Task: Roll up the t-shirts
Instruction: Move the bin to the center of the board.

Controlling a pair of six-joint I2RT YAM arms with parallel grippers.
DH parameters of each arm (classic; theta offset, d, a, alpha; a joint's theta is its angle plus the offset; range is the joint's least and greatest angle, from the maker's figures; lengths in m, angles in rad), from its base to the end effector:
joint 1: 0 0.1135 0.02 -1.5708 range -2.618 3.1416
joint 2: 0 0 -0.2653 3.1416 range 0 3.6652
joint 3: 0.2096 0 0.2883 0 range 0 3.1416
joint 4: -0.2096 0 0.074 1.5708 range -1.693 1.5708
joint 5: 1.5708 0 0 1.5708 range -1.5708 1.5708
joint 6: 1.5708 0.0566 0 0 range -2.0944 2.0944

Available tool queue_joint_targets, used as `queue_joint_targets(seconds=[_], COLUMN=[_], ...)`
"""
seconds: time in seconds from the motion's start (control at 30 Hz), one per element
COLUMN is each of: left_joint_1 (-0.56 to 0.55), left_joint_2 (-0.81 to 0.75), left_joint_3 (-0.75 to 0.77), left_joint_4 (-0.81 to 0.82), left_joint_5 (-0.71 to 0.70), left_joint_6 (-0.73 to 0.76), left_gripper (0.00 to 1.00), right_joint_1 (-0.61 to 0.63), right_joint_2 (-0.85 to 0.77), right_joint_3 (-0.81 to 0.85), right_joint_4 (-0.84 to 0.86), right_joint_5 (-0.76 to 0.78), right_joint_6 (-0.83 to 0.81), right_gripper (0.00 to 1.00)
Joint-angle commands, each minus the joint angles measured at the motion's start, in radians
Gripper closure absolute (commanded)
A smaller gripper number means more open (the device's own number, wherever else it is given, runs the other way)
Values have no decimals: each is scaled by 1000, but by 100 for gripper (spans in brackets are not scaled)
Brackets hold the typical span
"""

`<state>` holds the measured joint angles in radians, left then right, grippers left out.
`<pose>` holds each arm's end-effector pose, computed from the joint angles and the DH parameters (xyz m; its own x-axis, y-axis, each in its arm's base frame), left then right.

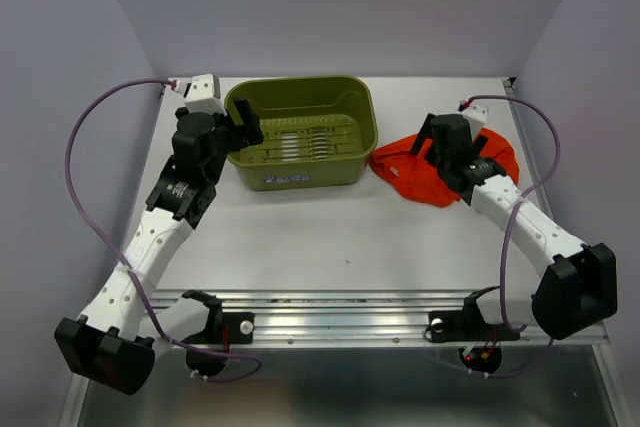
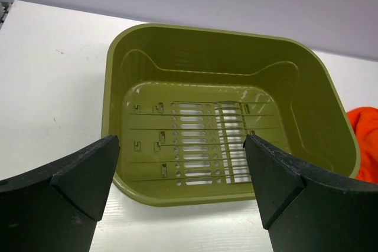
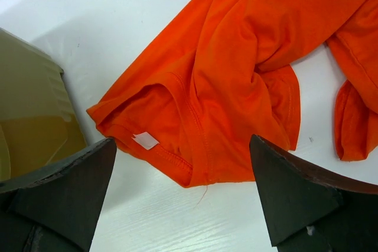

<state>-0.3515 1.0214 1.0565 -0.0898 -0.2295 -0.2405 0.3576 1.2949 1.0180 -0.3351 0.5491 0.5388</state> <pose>0.2768 -0.0878 0.4025 -0.0789 -0.2181 -0.9727 0.1063 0.9684 -0.2257 0.3246 0.0897 0.2791 -0.4098 0.3141 -0.8564 0.3633 0.9174 0.1626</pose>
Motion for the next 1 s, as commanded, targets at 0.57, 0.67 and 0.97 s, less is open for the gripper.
queue_joint_targets(seconds=[0.57,0.67,0.97], left_joint_1=[-421,-426,-356], left_joint_2=[236,256,284], left_joint_3=[203,214,238], left_joint_4=[-126,-126,-117], left_joint_5=[-74,-73,-44], left_joint_6=[199,201,153], left_gripper=[1,1,1], right_joint_1=[-95,-137,-137], right_joint_2=[26,46,138], right_joint_3=[-82,-88,-18], right_joint_4=[31,31,42], right_joint_5=[-141,-208,-391], right_joint_6=[102,115,44], right_gripper=[0,0,0])
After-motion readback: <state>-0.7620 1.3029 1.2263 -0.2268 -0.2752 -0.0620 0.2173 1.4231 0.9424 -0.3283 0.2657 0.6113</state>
